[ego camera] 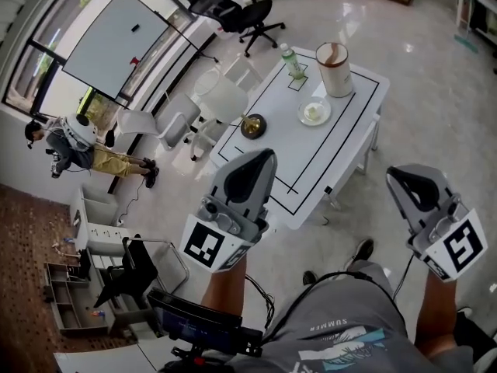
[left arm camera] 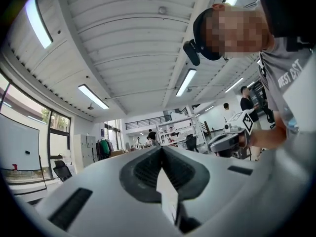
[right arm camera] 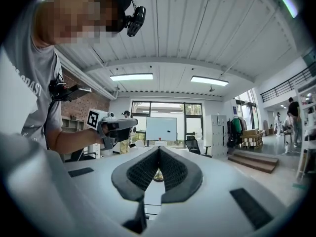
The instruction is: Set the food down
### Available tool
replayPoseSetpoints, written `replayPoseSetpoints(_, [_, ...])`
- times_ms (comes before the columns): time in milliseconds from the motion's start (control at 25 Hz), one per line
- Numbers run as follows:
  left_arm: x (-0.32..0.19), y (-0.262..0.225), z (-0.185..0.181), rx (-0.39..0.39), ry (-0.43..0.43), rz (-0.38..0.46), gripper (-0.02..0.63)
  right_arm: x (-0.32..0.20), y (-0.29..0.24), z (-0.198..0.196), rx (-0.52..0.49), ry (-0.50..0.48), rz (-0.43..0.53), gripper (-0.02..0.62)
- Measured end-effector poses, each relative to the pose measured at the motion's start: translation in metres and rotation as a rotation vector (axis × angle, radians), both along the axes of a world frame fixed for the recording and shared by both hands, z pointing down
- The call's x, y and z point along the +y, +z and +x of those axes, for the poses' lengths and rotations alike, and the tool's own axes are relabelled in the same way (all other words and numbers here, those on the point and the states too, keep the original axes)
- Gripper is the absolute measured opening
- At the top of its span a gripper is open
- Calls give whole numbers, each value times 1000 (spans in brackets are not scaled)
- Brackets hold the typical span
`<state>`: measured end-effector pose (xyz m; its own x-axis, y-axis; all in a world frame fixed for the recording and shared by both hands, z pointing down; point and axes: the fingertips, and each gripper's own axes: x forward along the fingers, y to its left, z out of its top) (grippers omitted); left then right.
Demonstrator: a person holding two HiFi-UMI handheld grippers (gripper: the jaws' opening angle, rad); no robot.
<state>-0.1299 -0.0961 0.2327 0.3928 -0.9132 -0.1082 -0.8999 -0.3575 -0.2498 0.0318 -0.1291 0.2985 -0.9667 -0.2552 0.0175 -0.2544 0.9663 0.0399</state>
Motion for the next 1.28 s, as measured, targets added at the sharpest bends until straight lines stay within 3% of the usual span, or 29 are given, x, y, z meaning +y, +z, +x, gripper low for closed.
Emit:
replayPoseSetpoints(320, [122,10,-37,31,44,31,8,124,-14,-32,-23,10,17,6])
replayPoseSetpoints(520, [167,10,-39,84,45,32,8,177,-28,-35,-36,25,-1,6])
replayPoseSetpoints(840, [177,3,-24,106,18,46,8,185,-35,-31,3,-18,8,6])
replayPoseSetpoints(1280, [184,9,-53,101,-40,74,8,193,-27,-63,17,-81,33,6])
